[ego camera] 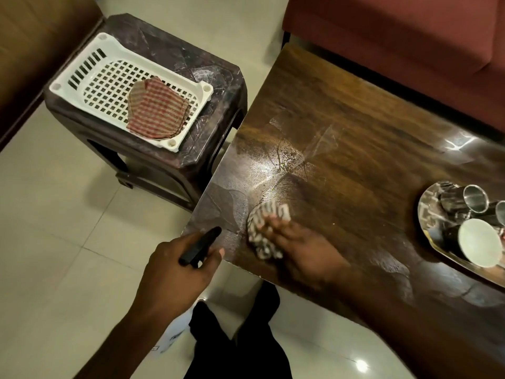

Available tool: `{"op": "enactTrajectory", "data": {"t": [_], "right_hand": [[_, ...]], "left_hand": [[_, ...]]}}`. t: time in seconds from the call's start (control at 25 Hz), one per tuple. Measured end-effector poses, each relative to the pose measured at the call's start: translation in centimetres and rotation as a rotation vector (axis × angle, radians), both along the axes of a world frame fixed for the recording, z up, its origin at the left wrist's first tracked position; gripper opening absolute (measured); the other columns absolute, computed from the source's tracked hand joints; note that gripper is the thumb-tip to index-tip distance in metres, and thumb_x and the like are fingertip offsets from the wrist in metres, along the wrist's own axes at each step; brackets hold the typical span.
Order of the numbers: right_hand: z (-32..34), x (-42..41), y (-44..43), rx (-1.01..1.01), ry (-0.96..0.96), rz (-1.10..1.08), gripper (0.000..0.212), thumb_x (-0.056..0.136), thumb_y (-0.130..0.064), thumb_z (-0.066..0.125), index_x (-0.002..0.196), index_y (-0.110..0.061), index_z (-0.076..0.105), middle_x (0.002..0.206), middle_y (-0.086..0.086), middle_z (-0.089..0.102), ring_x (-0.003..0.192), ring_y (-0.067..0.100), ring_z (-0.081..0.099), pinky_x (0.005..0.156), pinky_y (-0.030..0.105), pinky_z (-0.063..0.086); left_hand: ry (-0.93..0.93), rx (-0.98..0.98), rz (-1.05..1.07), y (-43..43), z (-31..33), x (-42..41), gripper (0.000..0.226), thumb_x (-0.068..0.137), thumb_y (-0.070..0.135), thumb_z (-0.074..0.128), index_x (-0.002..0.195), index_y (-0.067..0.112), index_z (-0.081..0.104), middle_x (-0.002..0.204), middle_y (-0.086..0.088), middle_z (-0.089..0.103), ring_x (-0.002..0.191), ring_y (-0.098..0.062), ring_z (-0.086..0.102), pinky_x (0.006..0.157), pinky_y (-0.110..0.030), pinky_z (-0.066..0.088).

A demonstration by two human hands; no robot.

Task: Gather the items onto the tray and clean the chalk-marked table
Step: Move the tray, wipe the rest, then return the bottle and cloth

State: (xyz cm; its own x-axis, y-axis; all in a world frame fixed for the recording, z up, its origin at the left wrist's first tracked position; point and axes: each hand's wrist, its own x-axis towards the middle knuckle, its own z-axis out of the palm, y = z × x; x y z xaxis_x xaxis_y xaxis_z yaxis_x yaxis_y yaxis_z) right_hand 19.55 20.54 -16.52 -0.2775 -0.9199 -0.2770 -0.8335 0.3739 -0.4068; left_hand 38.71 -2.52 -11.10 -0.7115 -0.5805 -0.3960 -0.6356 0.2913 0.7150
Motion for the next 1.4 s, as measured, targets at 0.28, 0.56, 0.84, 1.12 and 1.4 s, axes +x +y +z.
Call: {"op": "enactTrajectory", "data": {"t": [0.28, 0.56, 0.84, 1.12, 1.4], "right_hand": [[0.1, -2.7, -5.6, -0.028, -0.029, -0.687, 0.069, 0.104, -0.027, 0.049, 0.169, -0.029, 0.027, 0.179, 0.001, 0.016, 0.164, 0.027, 0.021, 0.128, 0.055, 0.032], [-1.2, -1.4, -8.7, -0.036, -0.044, 0.372, 0.077, 0.092, -0.028, 0.057, 0.165, -0.021, 0.034, 0.175, 0.008, 0.030, 0.156, 0.034, 0.038, 0.124, 0.052, 0.039], [0.2, -5.5, -14.7, -0.060, -0.122, -0.363, 0.067, 0.105, -0.031, 0.050, 0.168, -0.027, 0.029, 0.179, 0.002, 0.013, 0.161, 0.035, 0.025, 0.130, 0.054, 0.028], [-0.5, -0.8, -13.4, -0.123, -0.189, 0.425, 0.046, 0.094, -0.020, 0.065, 0.139, -0.011, 0.067, 0.150, 0.014, 0.061, 0.141, 0.037, 0.053, 0.116, 0.052, 0.047], [1.0, -24.3, -6.3, -0.040, 0.027, -0.803, 0.069, 0.102, -0.014, 0.050, 0.168, -0.024, 0.030, 0.177, 0.005, 0.025, 0.153, 0.037, 0.042, 0.126, 0.047, 0.034]], "left_hand": [[-0.082, -0.083, 0.030, -0.5, -0.9, 2.8, 0.041, 0.088, 0.051, 0.080, 0.067, 0.023, 0.059, 0.056, 0.002, 0.064, 0.050, -0.020, 0.060, 0.057, -0.037, 0.052], [0.049, 0.010, 0.058, -0.4, 0.2, 2.0, 0.029, 0.088, 0.047, 0.081, 0.073, 0.029, 0.064, 0.066, 0.007, 0.071, 0.050, -0.011, 0.060, 0.052, -0.019, 0.046], [0.076, 0.037, 0.124, -1.1, 0.9, -0.2, 0.009, 0.088, 0.030, 0.086, 0.089, 0.027, 0.078, 0.074, 0.013, 0.076, 0.052, -0.005, 0.063, 0.058, -0.017, 0.047], [0.043, 0.040, 0.168, -1.2, 1.2, -4.0, 0.010, 0.091, 0.027, 0.083, 0.088, 0.033, 0.076, 0.073, 0.009, 0.076, 0.068, -0.010, 0.074, 0.069, -0.037, 0.062], [0.054, 0.124, 0.237, 0.1, 1.8, -6.6, 0.007, 0.088, 0.031, 0.084, 0.089, 0.029, 0.078, 0.076, 0.008, 0.079, 0.077, -0.006, 0.076, 0.076, -0.036, 0.062]]}}
